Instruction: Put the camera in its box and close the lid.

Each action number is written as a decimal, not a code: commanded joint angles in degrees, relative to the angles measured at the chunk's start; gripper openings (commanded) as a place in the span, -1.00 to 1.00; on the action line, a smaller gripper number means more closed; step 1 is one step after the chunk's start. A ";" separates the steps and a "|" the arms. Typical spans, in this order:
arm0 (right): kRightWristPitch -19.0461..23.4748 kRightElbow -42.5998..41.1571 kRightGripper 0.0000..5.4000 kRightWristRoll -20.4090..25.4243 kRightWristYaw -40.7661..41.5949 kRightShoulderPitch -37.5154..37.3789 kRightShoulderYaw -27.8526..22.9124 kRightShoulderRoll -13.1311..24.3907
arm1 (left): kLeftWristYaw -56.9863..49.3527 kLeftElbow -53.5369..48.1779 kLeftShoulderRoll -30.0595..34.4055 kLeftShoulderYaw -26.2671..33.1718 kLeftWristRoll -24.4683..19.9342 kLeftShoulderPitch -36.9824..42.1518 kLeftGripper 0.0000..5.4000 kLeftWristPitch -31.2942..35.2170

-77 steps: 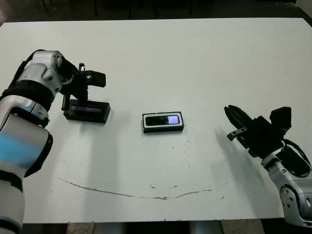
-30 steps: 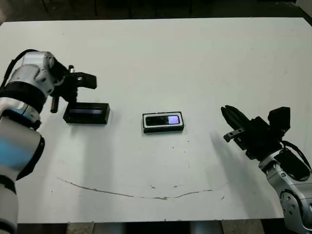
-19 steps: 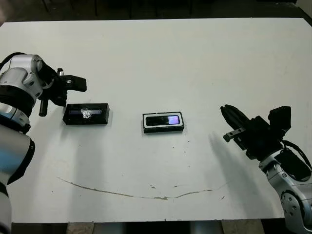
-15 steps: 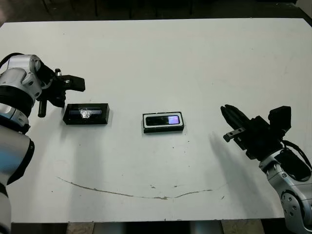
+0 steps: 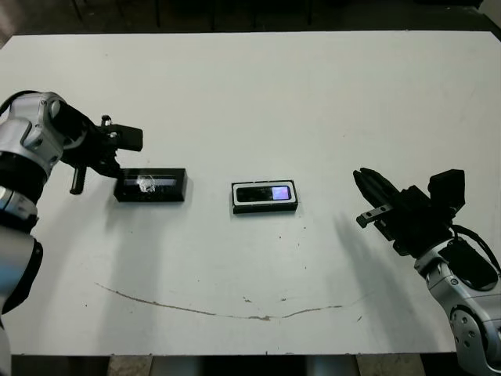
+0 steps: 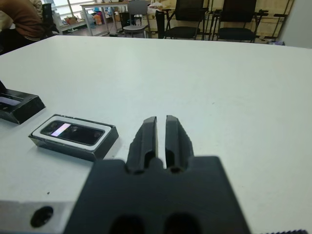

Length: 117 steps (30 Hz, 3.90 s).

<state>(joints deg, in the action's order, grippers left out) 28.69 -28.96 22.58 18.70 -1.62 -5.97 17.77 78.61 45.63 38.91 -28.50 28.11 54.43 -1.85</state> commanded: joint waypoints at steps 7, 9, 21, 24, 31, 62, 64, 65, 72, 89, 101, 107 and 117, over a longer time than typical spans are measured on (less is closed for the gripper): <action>1.33 -0.13 -0.99 1.04 -0.15 -0.09 -0.59 0.54 | 8.65 -17.63 3.41 -1.66 -4.51 -12.92 -1.00 3.82; 1.56 -0.40 -0.99 1.20 -0.23 0.04 -0.56 0.61 | 9.91 -21.69 4.46 -1.77 -5.61 -14.64 -1.00 4.57; 2.50 -0.35 -0.99 -0.51 -1.08 0.69 0.21 1.64 | 13.39 -44.58 8.00 0.23 -16.36 -24.77 -1.00 12.22; 3.35 -1.01 -0.99 0.44 -1.08 1.11 0.15 1.23 | 12.15 -48.13 7.44 0.46 -17.98 -25.83 -1.00 15.14; 5.10 -2.06 -0.99 0.09 -2.23 1.44 0.50 1.32 | 11.96 -52.83 10.40 4.78 -23.52 -25.12 -1.00 19.54; 2.19 -0.62 -1.00 1.99 0.79 0.67 -1.08 1.59 | -16.29 -48.74 5.17 32.84 -45.56 -35.69 0.16 14.38; 1.99 -0.41 -1.00 1.24 0.88 0.48 -0.90 2.04 | -15.77 -47.42 4.32 31.54 -45.79 -35.39 0.29 13.40; 1.75 0.05 -1.00 1.29 1.06 0.40 -0.96 1.94 | -15.36 -46.67 4.01 30.96 -45.85 -35.10 0.36 12.96; 0.52 1.67 -1.00 2.27 2.43 0.63 -1.88 1.93 | -9.79 -38.60 2.20 27.10 -46.62 -31.07 0.82 12.38; 0.96 4.05 -1.00 1.57 1.49 0.10 -2.93 2.45 | -6.84 -23.05 0.18 20.53 -38.20 -22.71 0.99 5.02; 7.54 -0.18 -1.00 1.60 -1.20 1.28 -3.62 4.17 | -2.10 -14.11 -0.39 18.79 -35.65 -18.99 0.99 2.22; 6.64 0.46 -1.00 1.12 -0.38 1.65 -3.59 4.55 | -0.59 -13.20 -0.05 18.94 -34.99 -19.34 0.99 -0.99; 7.65 0.23 -1.00 1.87 -0.40 1.68 -4.01 4.93 | -1.38 -8.15 -1.33 18.94 -34.03 -18.89 0.99 -0.21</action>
<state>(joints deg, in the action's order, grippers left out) 35.35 -28.87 24.19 18.16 0.39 -9.57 22.14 77.64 35.94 38.01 -9.10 -6.94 35.71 -1.87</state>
